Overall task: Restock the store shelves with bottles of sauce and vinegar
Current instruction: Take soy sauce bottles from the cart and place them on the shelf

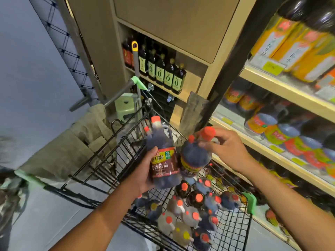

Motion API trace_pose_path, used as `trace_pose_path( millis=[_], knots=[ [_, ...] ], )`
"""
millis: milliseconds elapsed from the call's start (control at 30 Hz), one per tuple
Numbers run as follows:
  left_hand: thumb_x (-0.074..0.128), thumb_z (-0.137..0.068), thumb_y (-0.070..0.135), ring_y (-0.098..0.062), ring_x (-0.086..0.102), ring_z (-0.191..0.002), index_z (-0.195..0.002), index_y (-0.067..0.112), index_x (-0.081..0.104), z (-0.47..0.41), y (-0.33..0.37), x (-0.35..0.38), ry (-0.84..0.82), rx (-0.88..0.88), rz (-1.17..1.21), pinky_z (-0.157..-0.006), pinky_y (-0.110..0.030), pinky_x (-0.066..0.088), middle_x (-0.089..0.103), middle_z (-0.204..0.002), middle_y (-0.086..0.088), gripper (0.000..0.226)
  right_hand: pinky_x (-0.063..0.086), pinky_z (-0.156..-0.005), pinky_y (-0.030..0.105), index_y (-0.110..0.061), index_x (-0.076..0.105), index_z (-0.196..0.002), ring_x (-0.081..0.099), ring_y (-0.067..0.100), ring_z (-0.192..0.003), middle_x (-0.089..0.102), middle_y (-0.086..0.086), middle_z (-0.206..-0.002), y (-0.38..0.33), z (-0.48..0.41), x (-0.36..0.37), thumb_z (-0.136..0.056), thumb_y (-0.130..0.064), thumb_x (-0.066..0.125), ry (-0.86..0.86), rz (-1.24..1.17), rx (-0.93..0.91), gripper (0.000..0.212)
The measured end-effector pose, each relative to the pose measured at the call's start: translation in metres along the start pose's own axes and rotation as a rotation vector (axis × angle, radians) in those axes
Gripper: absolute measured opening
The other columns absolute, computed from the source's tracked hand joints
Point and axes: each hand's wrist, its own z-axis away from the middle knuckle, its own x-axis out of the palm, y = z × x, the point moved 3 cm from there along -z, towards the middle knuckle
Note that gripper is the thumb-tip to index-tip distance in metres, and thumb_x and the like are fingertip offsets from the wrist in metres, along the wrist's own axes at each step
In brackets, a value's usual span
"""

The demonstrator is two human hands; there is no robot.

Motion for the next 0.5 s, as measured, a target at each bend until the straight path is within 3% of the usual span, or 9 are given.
trace_pose_path(
  millis=[133,233,300,367,433,500],
  knots=[
    [0.093,-0.057,0.064,-0.036,0.071,-0.107,-0.126,0.007,0.072,-0.006,-0.007,0.018,-0.051,-0.037,0.064,-0.094,-0.048,0.056,0.068,-0.126,-0.026,0.092,0.046,-0.096,0.018,-0.055,0.072,-0.106,0.066,0.002,-0.110,0.074,-0.021,-0.110,-0.007,0.008,-0.008,-0.078,-0.049,0.074,0.062,0.028,-0.023,0.029],
    [0.093,-0.055,0.065,-0.038,0.067,-0.114,-0.124,0.007,0.074,-0.010,-0.016,0.031,-0.055,-0.063,0.078,-0.103,-0.051,0.052,0.065,-0.133,-0.027,0.092,0.045,-0.094,0.016,-0.052,0.066,-0.118,0.063,-0.001,-0.112,0.071,-0.022,-0.114,-0.010,0.018,-0.015,-0.084,-0.049,0.071,0.017,0.035,-0.007,0.035],
    [0.093,-0.056,0.064,-0.039,0.068,-0.115,-0.124,0.006,0.074,-0.011,-0.020,0.044,-0.090,-0.069,0.092,-0.100,-0.053,0.054,0.065,-0.133,-0.028,0.091,0.044,-0.087,0.011,-0.048,0.055,-0.133,0.060,-0.005,-0.109,0.064,-0.025,-0.122,-0.011,0.027,-0.025,-0.081,-0.045,0.075,-0.057,0.083,0.012,0.056],
    [0.094,-0.056,0.062,-0.038,0.072,-0.108,-0.119,0.007,0.077,-0.012,-0.023,0.057,-0.133,-0.073,0.108,-0.088,-0.049,0.060,0.070,-0.126,-0.026,0.085,0.044,-0.084,0.008,-0.046,0.038,-0.148,0.057,-0.007,-0.113,0.056,-0.029,-0.131,-0.010,0.035,-0.037,-0.075,-0.033,0.083,-0.125,0.157,0.017,0.087],
    [0.091,-0.061,0.063,-0.036,0.074,-0.105,-0.116,0.009,0.078,-0.013,-0.027,0.068,-0.150,-0.076,0.113,-0.082,-0.047,0.061,0.072,-0.122,-0.024,0.078,0.047,-0.076,0.008,-0.044,0.020,-0.157,0.059,-0.008,-0.106,0.054,-0.038,-0.123,-0.006,0.044,-0.050,-0.071,-0.020,0.086,-0.180,0.215,0.024,0.111],
    [0.075,-0.077,0.066,-0.035,0.074,-0.105,-0.115,0.010,0.079,-0.014,-0.034,0.077,-0.126,-0.090,0.110,-0.082,-0.046,0.061,0.073,-0.122,-0.023,0.067,0.051,-0.069,0.012,-0.047,0.006,-0.159,0.063,-0.007,-0.095,0.057,-0.041,-0.112,-0.004,0.054,-0.063,-0.070,-0.021,0.087,-0.189,0.218,0.049,0.123]
  ],
)
